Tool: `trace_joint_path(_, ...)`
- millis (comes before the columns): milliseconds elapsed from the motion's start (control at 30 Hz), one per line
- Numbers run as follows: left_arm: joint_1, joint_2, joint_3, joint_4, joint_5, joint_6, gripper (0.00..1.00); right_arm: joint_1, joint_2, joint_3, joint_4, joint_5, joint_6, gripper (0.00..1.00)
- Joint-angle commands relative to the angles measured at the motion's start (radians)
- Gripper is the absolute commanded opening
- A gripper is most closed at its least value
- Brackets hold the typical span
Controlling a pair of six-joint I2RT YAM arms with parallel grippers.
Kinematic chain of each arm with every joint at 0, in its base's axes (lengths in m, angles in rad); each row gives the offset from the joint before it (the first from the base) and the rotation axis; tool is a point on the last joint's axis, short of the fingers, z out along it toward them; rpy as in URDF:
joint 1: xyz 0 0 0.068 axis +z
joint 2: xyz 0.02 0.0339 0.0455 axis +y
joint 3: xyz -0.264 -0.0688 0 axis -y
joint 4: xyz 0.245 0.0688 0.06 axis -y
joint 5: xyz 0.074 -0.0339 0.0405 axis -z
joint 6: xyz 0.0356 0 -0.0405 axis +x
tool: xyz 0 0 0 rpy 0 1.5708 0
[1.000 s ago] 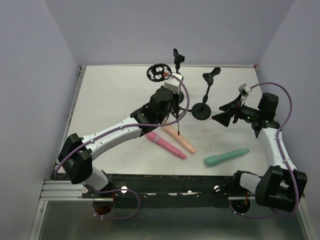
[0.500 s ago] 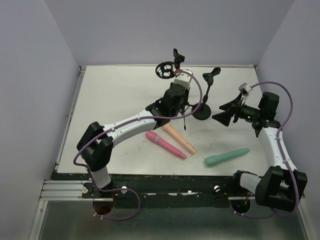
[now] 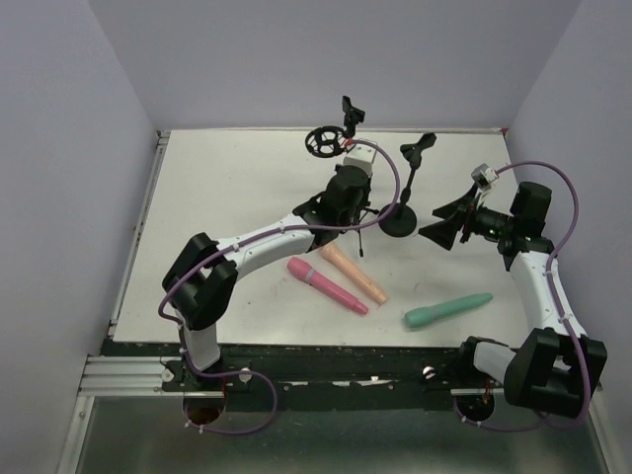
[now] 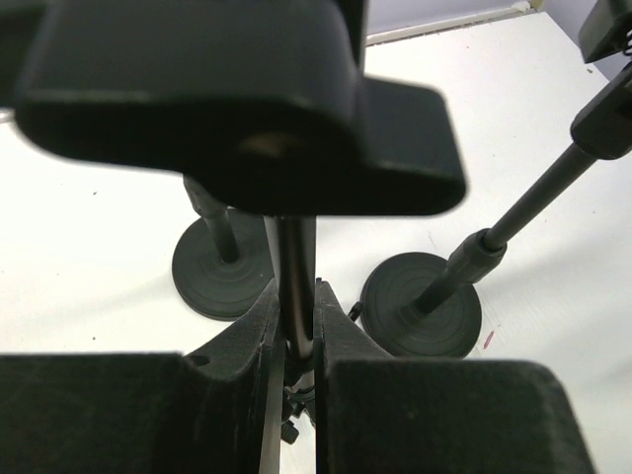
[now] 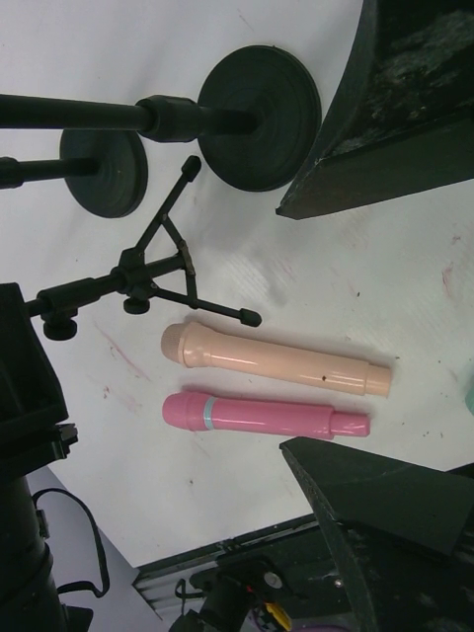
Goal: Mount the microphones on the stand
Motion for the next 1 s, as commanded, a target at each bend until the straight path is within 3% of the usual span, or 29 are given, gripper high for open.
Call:
trace_joint_path(0,-0.001,-0.004,-0.002,0.084,0.002,-0.012,0.03,-0.005,0.010,0.028,-0.017,-0.028,-0.016,1.00)
trace_joint_path(300,-0.002,-0.038,-0.063,0.124,-0.002,0.026,0.13,-0.005,0.010,0.025,-0.017,-0.028,-0.014,1.00)
trace_joint_path(400,-0.004,-0.044,-0.078,0.127,0.007,0.029,0.23,-0.006,0.010,0.027,-0.017,-0.030,-0.016,1.00)
trace_joint_path(633,-0.005,-0.075,-0.104,0.106,0.013,0.009,0.60,-0.005,0.010,0.024,-0.017,-0.028,-0.018,1.00)
trace_joint_path(967,-0.007,-0.231,-0.172,0.032,0.126,0.000,0.93,-0.006,0.010,0.022,-0.017,-0.022,-0.022,1.00)
